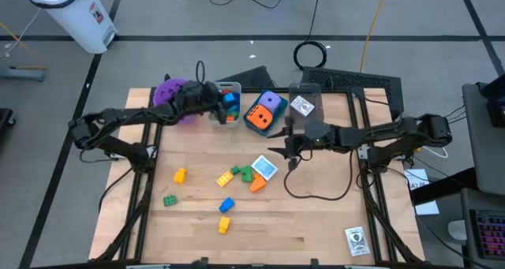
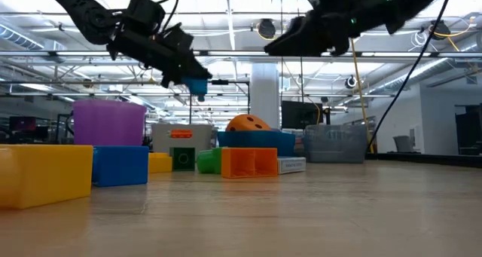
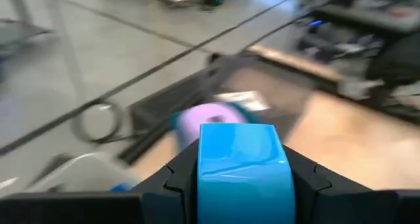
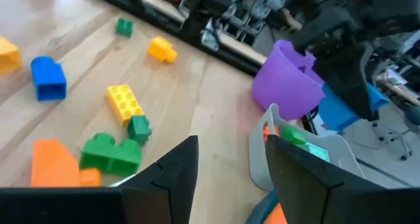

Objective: Pick & Place Toys
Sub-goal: Put the blue game piece into the gray bin, then put the black and white deck of cards into the black bin

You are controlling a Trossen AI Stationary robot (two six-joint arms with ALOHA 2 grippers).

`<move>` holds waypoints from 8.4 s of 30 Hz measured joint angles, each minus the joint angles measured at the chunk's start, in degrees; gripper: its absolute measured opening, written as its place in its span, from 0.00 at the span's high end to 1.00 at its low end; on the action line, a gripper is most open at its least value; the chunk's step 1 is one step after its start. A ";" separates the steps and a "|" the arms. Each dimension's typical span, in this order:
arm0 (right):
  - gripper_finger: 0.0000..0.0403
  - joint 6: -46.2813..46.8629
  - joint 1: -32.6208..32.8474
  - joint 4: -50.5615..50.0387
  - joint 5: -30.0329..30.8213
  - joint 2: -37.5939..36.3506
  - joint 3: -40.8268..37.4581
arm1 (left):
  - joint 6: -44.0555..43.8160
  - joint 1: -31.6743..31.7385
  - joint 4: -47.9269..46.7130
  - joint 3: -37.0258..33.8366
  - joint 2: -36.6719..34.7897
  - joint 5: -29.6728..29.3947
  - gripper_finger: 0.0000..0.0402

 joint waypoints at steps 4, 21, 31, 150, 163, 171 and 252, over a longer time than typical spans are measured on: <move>0.59 2.95 -0.02 8.81 0.02 0.00 -5.43 | 1.44 2.29 -3.76 0.00 0.02 -6.72 0.64; 0.60 8.42 0.02 9.92 0.02 0.00 -7.93 | 11.03 9.14 -25.51 16.12 12.73 -15.49 0.64; 0.60 9.17 0.02 8.01 0.02 0.00 -7.95 | 14.09 10.52 -44.66 31.83 26.87 -15.46 0.64; 0.61 40.57 13.46 21.40 -4.52 0.00 -23.55 | -1.01 -41.33 13.26 11.32 15.46 -19.06 0.28; 0.61 26.23 17.67 -43.37 -15.93 -3.42 1.88 | 1.30 -40.65 13.89 11.32 15.21 -19.08 0.28; 0.62 29.26 37.68 -60.28 -2.92 -3.86 11.57 | -2.30 -41.28 14.53 11.28 15.23 -19.05 0.28; 0.62 -14.94 33.30 -53.24 14.94 8.09 10.98 | -11.92 -50.94 15.29 11.28 19.53 -30.96 0.28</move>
